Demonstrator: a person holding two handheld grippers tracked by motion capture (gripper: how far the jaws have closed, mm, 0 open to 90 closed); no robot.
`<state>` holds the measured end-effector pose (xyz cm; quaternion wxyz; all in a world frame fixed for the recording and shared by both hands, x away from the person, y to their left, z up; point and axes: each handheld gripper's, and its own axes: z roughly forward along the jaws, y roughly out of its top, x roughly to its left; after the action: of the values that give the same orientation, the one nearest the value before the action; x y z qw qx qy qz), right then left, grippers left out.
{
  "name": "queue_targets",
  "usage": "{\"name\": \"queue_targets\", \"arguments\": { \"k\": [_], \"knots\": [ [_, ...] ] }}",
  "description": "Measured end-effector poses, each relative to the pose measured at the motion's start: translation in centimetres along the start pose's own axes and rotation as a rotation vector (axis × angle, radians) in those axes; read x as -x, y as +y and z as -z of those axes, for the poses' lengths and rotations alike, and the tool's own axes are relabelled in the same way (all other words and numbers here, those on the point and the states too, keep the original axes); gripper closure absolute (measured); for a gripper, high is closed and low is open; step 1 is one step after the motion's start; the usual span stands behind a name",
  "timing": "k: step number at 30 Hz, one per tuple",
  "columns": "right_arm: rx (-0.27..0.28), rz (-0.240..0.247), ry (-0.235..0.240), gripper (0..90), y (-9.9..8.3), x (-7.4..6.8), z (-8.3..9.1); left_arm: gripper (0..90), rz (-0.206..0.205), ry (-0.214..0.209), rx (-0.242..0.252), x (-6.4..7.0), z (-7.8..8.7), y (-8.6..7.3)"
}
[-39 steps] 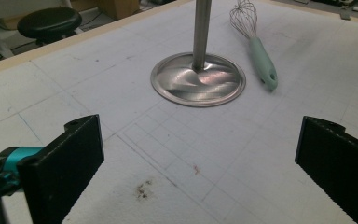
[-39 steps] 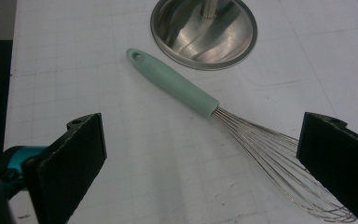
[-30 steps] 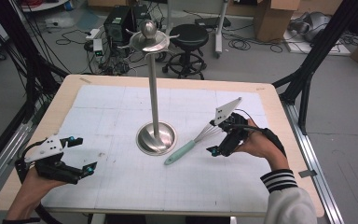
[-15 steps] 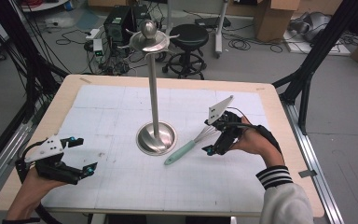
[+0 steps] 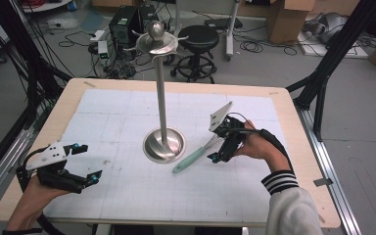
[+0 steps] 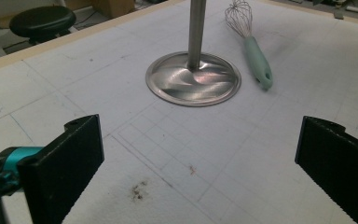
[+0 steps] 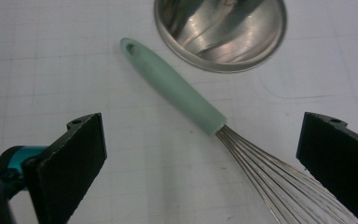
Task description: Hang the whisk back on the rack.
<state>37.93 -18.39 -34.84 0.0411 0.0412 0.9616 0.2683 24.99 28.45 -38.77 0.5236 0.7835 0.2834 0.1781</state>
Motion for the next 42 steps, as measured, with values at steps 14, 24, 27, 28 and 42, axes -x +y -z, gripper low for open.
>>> {"name": "queue_targets", "arguments": {
  "k": [14, 24, 27, 28, 42],
  "knots": [
    [-0.071, 0.045, 0.039, 0.5, 1.0, 1.0, -3.4, 1.7, 0.001, 0.000, -0.006, 0.0, 0.0, 0.0],
    [-0.121, 0.067, 0.073, 2.1, 1.0, 1.4, -5.8, 1.7, 0.001, -0.002, -0.006, 0.1, -0.1, 0.0],
    [-0.131, 0.079, 0.084, 4.9, 1.1, 1.4, -6.3, 1.7, 0.002, -0.003, -0.007, 0.1, -0.1, -0.1],
    [-0.135, 0.085, 0.090, 4.9, 1.1, 1.4, -6.5, 1.7, 0.002, -0.002, -0.008, 0.0, -0.1, -0.1],
    [-0.197, 0.111, 0.113, 21.1, 1.2, 1.5, -8.0, 1.7, 0.006, -0.007, -0.009, 0.0, -0.3, -0.2]
  ]
}}
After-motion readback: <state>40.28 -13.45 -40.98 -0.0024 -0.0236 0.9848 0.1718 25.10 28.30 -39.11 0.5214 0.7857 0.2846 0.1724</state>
